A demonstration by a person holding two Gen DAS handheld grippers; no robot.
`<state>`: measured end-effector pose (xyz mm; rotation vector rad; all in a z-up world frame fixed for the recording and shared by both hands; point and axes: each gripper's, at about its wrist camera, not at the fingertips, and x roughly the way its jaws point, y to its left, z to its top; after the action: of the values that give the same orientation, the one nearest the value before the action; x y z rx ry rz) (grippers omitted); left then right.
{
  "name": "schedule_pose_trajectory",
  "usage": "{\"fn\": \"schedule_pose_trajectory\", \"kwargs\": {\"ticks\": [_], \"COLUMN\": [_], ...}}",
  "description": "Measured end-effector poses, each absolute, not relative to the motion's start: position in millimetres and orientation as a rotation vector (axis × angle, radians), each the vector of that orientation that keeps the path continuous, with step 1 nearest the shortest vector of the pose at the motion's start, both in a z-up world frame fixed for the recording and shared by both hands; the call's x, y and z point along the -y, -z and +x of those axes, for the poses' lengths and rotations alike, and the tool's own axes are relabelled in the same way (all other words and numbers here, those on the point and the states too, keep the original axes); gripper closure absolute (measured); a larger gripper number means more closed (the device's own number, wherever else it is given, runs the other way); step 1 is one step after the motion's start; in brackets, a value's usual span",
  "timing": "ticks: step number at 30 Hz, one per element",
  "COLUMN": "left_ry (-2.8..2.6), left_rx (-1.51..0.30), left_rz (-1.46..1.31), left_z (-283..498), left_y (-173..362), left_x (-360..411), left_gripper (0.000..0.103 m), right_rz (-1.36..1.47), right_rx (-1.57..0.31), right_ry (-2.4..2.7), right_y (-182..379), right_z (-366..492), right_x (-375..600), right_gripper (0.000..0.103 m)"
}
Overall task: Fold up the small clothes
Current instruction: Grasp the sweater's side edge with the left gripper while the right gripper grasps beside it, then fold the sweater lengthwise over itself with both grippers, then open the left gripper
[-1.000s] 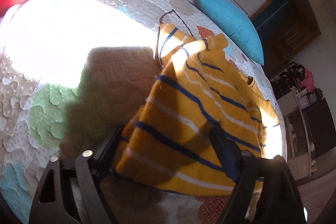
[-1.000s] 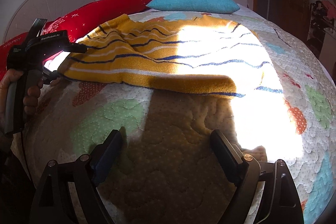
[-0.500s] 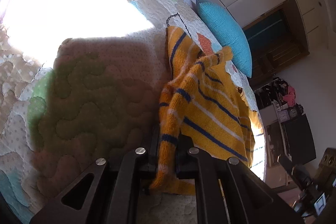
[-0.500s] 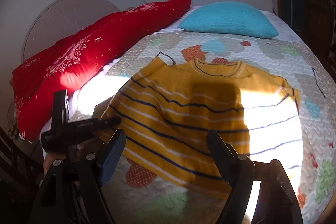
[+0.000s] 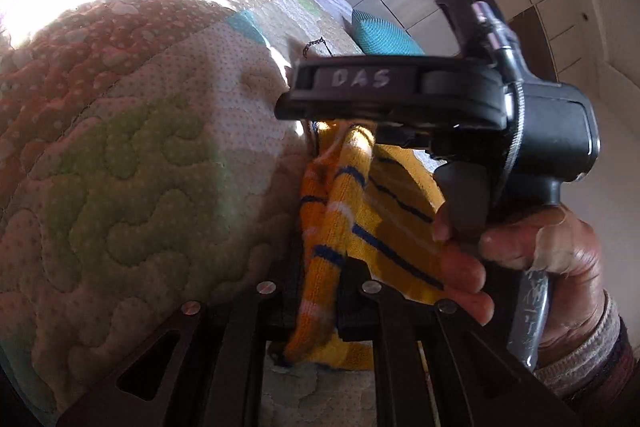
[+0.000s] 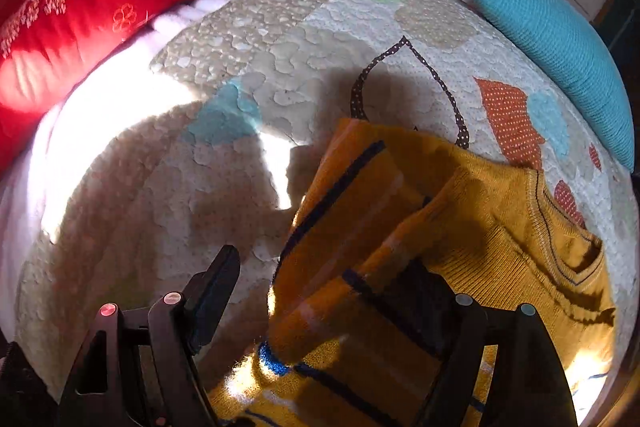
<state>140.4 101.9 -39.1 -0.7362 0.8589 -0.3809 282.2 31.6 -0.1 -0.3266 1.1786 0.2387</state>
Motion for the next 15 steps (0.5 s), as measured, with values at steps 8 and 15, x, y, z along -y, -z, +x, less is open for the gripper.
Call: {"fn": "schedule_pose_trajectory", "kwargs": {"ticks": [8,15], "left_ry": [0.377,0.34], "left_rx": [-0.889,-0.812], "left_rz": [-0.702,-0.577], "left_z": [140,85], "left_y": [27,-56], "left_x": [-99,-94], "left_gripper": [0.091,0.054], "right_rz": [-0.376,-0.073], "right_rx": [-1.087,-0.936], "right_ry": [-0.208,-0.256], "right_y": [-14,-88], "right_z": [265,234], "right_x": [-18,79], "right_gripper": [0.081,0.085]}}
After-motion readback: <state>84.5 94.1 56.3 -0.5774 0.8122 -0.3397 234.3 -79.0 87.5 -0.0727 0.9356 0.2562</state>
